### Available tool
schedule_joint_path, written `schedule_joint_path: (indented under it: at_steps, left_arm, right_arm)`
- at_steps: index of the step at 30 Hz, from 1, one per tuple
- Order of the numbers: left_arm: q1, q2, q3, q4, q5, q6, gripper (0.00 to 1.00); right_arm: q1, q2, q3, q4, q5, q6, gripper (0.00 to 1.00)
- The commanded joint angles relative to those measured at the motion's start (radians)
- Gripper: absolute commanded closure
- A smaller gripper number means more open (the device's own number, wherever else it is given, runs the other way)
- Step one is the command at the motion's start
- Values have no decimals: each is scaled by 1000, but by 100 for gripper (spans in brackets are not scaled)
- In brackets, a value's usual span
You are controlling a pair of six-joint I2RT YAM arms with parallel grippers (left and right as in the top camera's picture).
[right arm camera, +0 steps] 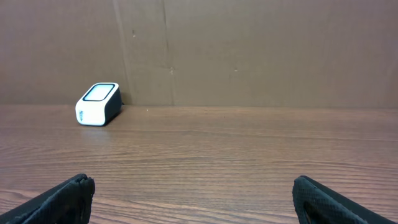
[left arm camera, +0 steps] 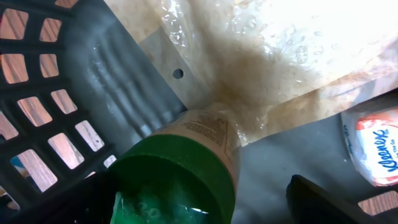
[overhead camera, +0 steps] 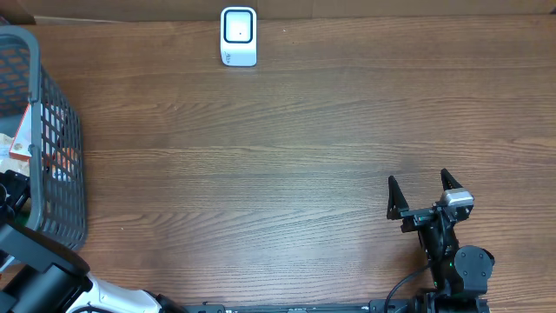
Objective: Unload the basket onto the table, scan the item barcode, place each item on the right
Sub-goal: 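Lower the left gripper into the basket toward the green-lidded jar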
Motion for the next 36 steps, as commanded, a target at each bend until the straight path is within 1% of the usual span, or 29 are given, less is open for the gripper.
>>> schedule_joint_path:
  at_steps: [1, 4, 5, 6, 10, 13, 19, 24, 27, 36]
  left_arm:
    - [2, 23, -6, -4, 26, 15, 10]
    - [2, 19, 41, -29, 47, 15, 11]
    - [0, 17, 63, -41, 52, 11, 4]
    - [0, 15, 87, -53, 58, 7, 0]
    - [0, 12, 195, -119, 62, -4, 0]
    - [0, 10, 210, -144, 62, -4, 0]
    - [2, 11, 118, -114, 55, -4, 0]
    - [2, 11, -5, -35, 58, -3, 0]
    - [2, 12, -48, 0, 52, 1, 1]
    - [2, 12, -75, 35, 52, 1, 0]
  right_arm:
    - [-4, -11, -10, 5, -5, 3, 0]
    - [-4, -11, -10, 5, -5, 3, 0]
    - [-4, -11, -10, 5, -5, 3, 0]
    - [-4, -11, -10, 5, -5, 3, 0]
    - [-4, -11, -10, 5, -5, 3, 0]
    - [-4, -11, -10, 5, -5, 3, 0]
    - [-4, -11, -10, 5, -5, 3, 0]
    - [-4, -11, -10, 5, -5, 3, 0]
    - [-4, -11, -10, 5, -5, 3, 0]
    - [-4, -11, -10, 5, -5, 3, 0]
